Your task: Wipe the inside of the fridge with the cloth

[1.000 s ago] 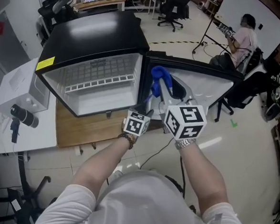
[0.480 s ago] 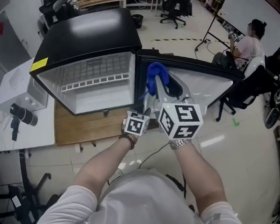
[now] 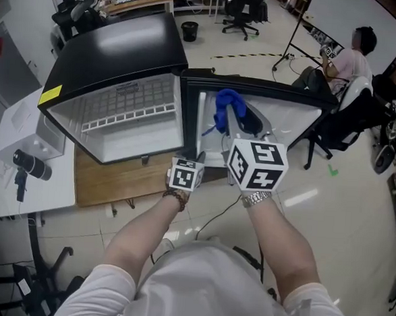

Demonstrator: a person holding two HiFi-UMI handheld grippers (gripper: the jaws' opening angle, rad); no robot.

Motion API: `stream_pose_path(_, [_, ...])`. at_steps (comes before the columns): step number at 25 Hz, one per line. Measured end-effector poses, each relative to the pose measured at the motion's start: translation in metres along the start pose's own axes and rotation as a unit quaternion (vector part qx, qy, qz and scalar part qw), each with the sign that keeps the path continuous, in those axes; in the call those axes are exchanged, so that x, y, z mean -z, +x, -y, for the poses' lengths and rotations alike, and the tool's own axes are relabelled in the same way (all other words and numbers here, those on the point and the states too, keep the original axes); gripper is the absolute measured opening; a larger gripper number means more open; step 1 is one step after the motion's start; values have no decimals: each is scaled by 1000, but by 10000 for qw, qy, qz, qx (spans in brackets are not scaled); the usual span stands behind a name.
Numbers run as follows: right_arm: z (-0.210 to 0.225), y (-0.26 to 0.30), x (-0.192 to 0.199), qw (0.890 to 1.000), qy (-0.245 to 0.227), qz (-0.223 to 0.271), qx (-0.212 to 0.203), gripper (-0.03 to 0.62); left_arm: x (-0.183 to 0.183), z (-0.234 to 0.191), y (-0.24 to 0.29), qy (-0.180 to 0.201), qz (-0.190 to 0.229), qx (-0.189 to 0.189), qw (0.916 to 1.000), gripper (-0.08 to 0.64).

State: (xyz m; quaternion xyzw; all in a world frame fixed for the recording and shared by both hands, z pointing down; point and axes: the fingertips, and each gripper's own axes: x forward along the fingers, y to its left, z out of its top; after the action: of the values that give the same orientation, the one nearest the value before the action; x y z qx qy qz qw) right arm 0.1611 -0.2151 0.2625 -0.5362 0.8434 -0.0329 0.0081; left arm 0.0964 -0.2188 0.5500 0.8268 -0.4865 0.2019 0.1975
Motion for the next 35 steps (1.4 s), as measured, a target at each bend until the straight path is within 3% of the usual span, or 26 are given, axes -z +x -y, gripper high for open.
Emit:
stream_pose_path(17, [96, -39, 5, 9965, 104, -13, 831, 94, 2, -6, -4, -104, 99, -180, 9997, 114])
stream_pose_path(30, [190, -80, 2, 9854, 192, -11, 1693, 94, 0, -4, -5, -85, 107, -348, 9993, 110])
stream_pose_path(35, [206, -90, -1, 9816, 254, 30, 1892, 94, 1, -5, -7, -99, 109, -405, 9991, 109])
